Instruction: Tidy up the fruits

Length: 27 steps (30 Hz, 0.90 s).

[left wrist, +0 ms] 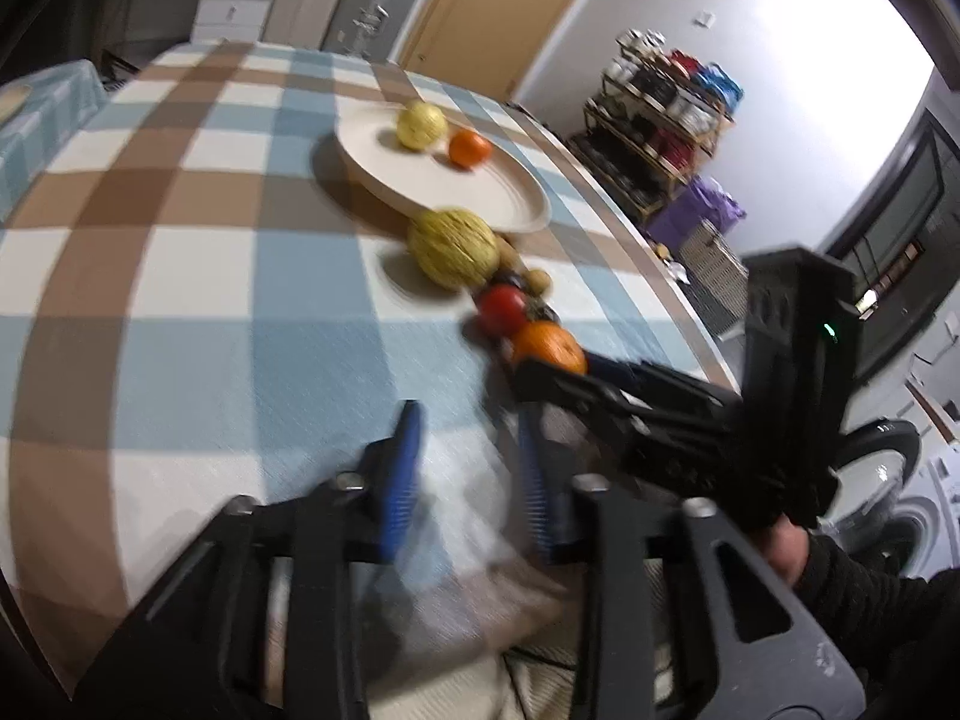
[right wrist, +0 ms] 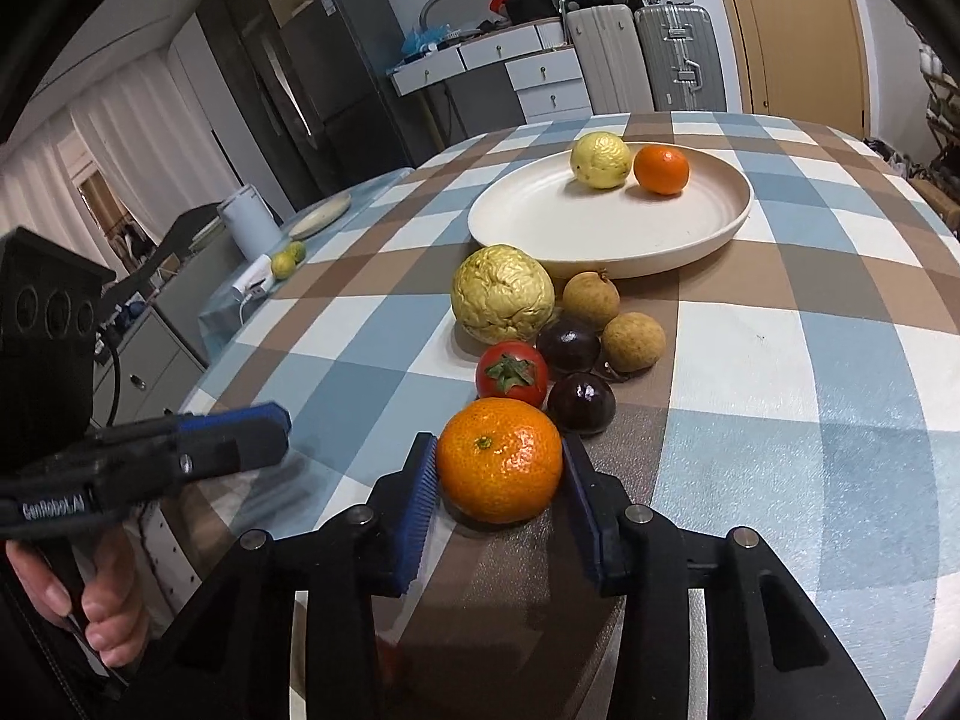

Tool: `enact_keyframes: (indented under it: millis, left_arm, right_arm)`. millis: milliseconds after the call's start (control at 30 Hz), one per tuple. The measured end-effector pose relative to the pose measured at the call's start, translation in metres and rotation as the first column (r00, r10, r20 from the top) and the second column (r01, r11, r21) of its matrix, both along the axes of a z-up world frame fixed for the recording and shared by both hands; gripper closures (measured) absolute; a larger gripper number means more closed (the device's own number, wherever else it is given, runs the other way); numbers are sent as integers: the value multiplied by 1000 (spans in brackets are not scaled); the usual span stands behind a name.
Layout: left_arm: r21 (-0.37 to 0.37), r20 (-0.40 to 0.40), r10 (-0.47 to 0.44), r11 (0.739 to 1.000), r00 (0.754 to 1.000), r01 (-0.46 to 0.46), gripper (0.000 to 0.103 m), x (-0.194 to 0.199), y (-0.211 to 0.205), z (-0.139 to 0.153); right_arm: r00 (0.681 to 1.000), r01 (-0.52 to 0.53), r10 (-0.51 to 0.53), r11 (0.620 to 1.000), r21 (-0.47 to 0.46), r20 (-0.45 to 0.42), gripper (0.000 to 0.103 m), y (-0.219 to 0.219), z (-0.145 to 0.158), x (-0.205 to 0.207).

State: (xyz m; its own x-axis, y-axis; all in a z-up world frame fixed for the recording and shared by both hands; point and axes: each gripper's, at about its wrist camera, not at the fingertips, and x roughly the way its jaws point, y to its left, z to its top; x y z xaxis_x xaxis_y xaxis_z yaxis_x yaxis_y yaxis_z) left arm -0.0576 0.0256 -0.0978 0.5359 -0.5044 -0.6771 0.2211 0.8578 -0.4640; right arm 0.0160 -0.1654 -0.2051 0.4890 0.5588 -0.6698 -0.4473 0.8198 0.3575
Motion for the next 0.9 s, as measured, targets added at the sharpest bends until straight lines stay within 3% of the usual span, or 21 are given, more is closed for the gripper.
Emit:
enact_keyframes:
  millis: [33, 67, 233, 467, 767, 833, 900]
  left_arm:
    - [-16, -1, -35, 999, 999, 35, 48, -5, -7, 0]
    - [-17, 5, -66, 998, 998, 66, 30, -11, -13, 0]
    - [86, 60, -138, 987, 989, 133, 27, -33, -43, 2]
    - [81, 33, -145, 987, 989, 142, 27, -25, -51, -6]
    - [132, 45, -139, 982, 989, 132, 34, -16, -64, -12]
    - [153, 45, -139, 980, 989, 131, 41, -12, -67, -14]
    - [160, 29, -154, 976, 988, 147, 58, -9, -71, -19]
  right_arm:
    - [1000, 1, -1, 1000, 5, 2, 62, 0, 0, 0]
    - [1000, 2, -2, 1000, 18, 2, 62, -2, -1, 1]
    - [1000, 21, -23, 994, 106, 15, 62, -15, 3, -2]
    - [999, 18, -24, 993, 120, 49, 62, -22, 11, -6]
    - [997, 31, -39, 991, 132, 63, 62, -34, 12, -14]
    - [997, 34, -43, 990, 135, 62, 62, -37, 12, -15]
    - [997, 38, -47, 990, 135, 66, 62, -39, 13, -16]
